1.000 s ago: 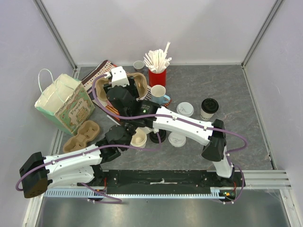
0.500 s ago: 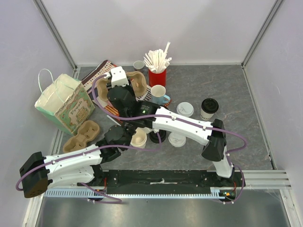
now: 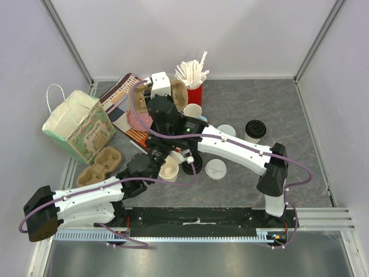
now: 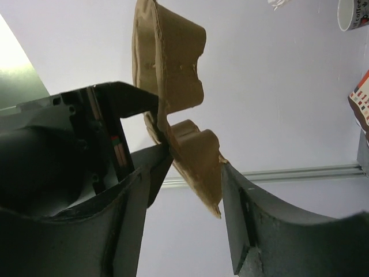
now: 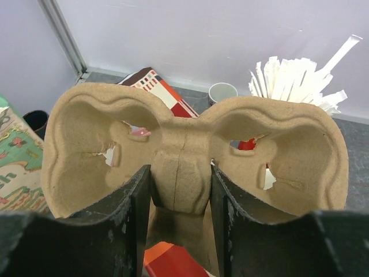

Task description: Pack the takeout coffee

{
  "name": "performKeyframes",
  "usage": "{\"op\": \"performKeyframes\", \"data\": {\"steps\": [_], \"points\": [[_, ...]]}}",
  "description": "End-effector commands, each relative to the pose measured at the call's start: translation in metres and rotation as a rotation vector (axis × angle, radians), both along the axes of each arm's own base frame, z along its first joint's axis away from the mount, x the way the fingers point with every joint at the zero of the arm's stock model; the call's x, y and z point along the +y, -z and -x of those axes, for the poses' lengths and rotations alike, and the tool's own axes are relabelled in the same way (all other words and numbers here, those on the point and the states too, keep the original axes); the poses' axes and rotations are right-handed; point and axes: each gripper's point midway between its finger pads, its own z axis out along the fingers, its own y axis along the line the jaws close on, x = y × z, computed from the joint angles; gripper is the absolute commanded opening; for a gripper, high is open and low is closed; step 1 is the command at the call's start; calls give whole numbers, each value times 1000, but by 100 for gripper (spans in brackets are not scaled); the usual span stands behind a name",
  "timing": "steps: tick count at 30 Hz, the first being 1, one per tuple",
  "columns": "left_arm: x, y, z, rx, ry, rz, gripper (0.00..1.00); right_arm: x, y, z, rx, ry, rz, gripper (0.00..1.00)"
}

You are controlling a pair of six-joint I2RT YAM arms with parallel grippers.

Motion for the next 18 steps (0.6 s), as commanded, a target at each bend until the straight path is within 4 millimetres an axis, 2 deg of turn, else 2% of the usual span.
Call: {"op": "performKeyframes", "data": {"steps": [1, 6, 13, 15, 16, 17, 18], "points": [[-4, -46, 10, -175, -38, -279, 63, -17, -35, -7, -36, -1, -105, 49], [-3, -50, 9, -159, -30, -246, 67, -34, -50, -21, -51, 16, -141, 48], [-3, -48, 10, -139, -4, -214, 68, -58, -59, -38, -61, 58, -165, 47], [-2, -44, 10, -118, 3, -196, 69, -72, -66, -44, -69, 79, -176, 47], [-2, -29, 6, -46, 10, -184, 70, -78, -67, -47, -71, 91, -176, 47], [4, -32, 5, -2, -17, -137, 70, -91, -72, -50, -78, 111, -183, 47], [6, -23, 2, 70, -29, -126, 70, -100, -74, -53, -82, 123, -185, 48]]}}
